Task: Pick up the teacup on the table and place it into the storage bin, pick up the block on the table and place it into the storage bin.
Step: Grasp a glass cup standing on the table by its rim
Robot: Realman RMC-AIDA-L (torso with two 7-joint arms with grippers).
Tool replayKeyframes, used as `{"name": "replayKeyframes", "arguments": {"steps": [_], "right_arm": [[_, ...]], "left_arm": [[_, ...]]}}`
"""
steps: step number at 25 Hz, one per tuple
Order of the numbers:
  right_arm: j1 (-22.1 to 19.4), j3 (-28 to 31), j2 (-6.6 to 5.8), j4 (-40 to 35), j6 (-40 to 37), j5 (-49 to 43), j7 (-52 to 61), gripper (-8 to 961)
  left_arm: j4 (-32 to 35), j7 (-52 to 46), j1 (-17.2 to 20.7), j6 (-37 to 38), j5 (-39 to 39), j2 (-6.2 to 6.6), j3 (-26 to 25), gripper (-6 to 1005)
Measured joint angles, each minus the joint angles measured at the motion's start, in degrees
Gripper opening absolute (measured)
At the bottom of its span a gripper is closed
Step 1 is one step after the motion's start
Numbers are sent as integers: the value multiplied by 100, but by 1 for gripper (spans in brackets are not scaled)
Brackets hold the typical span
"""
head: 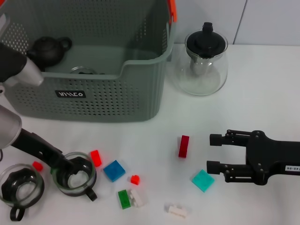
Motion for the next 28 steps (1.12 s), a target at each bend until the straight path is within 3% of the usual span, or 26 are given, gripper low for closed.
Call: {"name": "replayKeyframes", "arguments": {"steps": [6,12,22,26,28], "right_arm": [[7,0,-2,6,0,0,4,791],[8,0,-2,10,0,0,5,791],[5,0,-5,18,-25,1,5,791],[8,0,-13,18,-40,0,5,791],[8,0,-13,18,-53,1,5,791]], "left_arm": [[-281,-173,-109,-77,1,32,19,676],[-333,-216,-118,-100,44,30,44,516],[-340,-462,-129,-181,85,43,27,437],[-300,-417,-121,-147,27,77,-11,258],[-326,-356,-122,-33,-148,171,-90,188]]}}
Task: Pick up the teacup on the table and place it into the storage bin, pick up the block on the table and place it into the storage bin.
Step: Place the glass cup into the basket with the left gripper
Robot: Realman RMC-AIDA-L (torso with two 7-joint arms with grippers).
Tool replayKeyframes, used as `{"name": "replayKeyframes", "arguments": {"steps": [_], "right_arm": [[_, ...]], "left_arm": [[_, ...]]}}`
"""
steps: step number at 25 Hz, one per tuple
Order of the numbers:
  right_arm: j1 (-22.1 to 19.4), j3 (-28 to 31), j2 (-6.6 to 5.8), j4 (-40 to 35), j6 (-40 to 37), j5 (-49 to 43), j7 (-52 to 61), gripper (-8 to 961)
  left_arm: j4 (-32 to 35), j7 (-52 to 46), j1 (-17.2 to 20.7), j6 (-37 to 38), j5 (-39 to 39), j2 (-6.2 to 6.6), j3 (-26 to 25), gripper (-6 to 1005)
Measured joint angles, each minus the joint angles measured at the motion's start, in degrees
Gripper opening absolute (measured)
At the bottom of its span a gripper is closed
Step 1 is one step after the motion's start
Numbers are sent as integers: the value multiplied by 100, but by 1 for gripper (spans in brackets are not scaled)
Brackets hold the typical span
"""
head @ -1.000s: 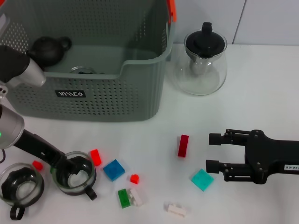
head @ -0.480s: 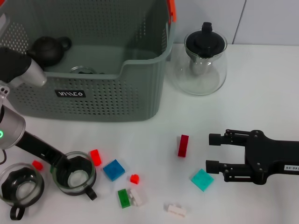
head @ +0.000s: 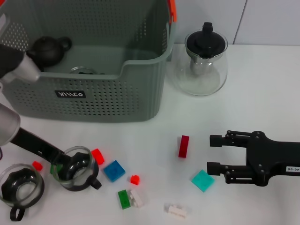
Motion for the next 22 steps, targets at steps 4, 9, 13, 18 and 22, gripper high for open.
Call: {"name": "replayKeyframes", "arguments": {"steps": [4,9,13,18,22], "right_arm": [[-3,0,-4,0,-3,0,0,790],[1,0,-10,0,-2,0,0,790],[9,4,-18,0,0,0,0,790],[64,8,-17,0,4,-1,30,790],[77,10,-5,7,35,-1,33,790]], "left_arm": [[-432,486,-138,600,-818,349,-731,89],[-2207,1590,-465,1630,-2036,1149,-2098,45],[-2849,1995,-504,2143,-2957,1348,-2770,57],[-2614,1596,-603,1885,-4126,1347,-2973,72],[-1974,935,-907,715,-4167,1387,-2618,83]]}}
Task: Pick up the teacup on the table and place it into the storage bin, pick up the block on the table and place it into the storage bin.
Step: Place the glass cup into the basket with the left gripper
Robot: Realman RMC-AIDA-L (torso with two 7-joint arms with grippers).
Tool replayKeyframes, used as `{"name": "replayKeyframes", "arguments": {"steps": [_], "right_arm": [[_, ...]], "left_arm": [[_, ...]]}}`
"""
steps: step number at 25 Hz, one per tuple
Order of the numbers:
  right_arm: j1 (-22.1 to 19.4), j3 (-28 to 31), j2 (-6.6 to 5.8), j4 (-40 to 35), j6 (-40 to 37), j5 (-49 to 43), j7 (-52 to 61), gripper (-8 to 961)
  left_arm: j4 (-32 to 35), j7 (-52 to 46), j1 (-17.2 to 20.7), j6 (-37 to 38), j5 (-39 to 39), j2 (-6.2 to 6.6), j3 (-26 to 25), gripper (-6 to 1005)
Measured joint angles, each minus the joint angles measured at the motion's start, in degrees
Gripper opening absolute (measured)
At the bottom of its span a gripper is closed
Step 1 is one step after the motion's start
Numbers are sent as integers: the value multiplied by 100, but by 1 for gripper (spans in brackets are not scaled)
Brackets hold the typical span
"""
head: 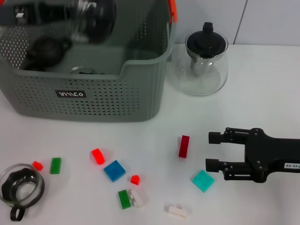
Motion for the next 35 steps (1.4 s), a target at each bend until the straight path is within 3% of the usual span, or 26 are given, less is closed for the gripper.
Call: {"name": "replayKeyframes", "arguments": {"steps": [7,14,15,19,23,29,35], "right_arm": [[10,-1,24,34,-10,0,16,791],[111,-3,48,81,-3,0,17,791],[115,-2,49,97,-5,0,16,791],[124,-5,43,159,2,0,16,791],[132,-23,38,193,5,0,14,791],[142,-25,23,225,-4,0,12,791],[110,-2,12,225,-15,0,11,791]], "left_arm": [[537,-815,-385,-2131,899,-34,1575,104],[705,-974,-556,-3388,2316,-302,2445,125],[703,-976,-614,-3595,2657,-387,2559,128],[621,-983,-825,-4147,3747,-710,2762,140],[238,-1035,-1054,-4581,4607,-947,2834,152],[-188,-1060,-1183,-4867,4820,-1005,2873,169],[105,-1336,-1116,-4706,4687,-1009,2780,187]]}}
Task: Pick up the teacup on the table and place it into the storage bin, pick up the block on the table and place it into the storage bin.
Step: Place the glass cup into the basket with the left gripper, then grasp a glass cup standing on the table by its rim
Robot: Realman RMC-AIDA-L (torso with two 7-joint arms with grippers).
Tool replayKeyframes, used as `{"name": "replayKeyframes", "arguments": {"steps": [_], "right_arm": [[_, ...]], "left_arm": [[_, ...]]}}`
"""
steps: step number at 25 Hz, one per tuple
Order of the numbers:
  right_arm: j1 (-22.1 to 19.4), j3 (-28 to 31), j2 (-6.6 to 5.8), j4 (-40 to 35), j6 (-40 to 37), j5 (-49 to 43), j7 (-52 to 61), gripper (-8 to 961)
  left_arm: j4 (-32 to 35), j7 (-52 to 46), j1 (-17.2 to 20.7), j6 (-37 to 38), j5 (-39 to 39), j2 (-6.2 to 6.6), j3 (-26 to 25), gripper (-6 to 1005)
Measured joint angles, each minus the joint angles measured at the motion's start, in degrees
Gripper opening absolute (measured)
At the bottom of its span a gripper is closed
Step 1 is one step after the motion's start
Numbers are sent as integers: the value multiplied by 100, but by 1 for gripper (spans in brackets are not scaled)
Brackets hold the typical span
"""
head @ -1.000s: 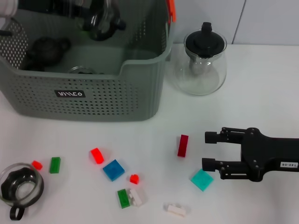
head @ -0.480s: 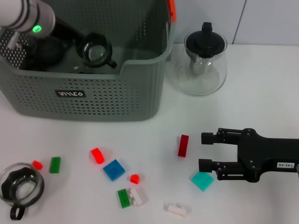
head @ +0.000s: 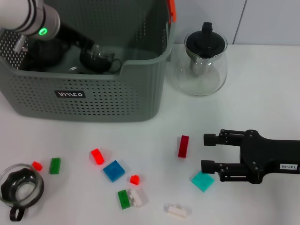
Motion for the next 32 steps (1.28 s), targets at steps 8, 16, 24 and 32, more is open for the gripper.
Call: {"name": "replayKeyframes", "arguments": {"steps": [8,16,24,32], "right_arm": [[1,2,2,-2,-21,0,0,791],[3,1,-24,-4,-15,0,0,791],[51,1,-25,-3,15,0,45,791],[66,-4,-38,-3,24,0,51,791]], "left_arm": [[998,1440,921,1998,-3731,198,-1845,396],[-29,2984,1677,5817,-6359,686,-3452,594],[1585,3637,2815,6323,-4620,419,-3019,574],[2662,3653,2971,6209,-2327,279,-2804,554]]}}
